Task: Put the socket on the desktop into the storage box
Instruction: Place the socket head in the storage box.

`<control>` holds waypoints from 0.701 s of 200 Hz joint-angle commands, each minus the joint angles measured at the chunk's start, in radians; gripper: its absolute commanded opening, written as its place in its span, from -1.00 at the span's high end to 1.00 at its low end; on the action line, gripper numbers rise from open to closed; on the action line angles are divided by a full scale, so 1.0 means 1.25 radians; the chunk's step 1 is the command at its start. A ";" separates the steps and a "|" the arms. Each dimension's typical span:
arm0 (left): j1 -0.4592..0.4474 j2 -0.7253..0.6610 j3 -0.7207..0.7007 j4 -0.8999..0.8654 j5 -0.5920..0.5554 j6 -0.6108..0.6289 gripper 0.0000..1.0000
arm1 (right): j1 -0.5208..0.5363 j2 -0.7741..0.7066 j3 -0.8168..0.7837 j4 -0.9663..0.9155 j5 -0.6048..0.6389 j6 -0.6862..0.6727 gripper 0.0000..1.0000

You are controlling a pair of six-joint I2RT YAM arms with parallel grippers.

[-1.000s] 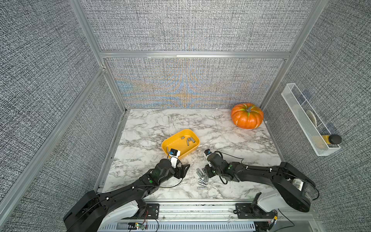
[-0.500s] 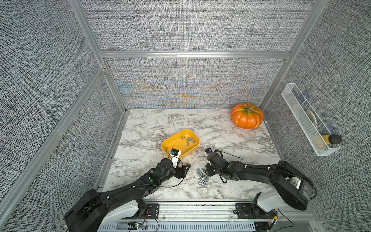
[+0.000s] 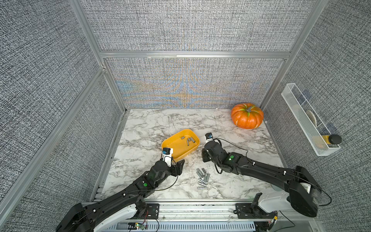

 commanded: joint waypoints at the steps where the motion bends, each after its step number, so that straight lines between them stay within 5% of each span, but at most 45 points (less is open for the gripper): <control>1: 0.001 -0.014 -0.007 -0.002 -0.013 -0.007 -0.63 | -0.002 0.095 0.093 0.124 -0.103 -0.015 1.00; 67: 0.001 -0.052 -0.019 -0.015 -0.059 -0.006 -0.64 | -0.025 0.414 0.388 0.035 -0.124 -0.035 0.91; 140: 0.001 -0.059 -0.021 -0.011 -0.061 -0.007 -0.66 | -0.054 0.434 0.397 0.036 -0.153 -0.040 0.29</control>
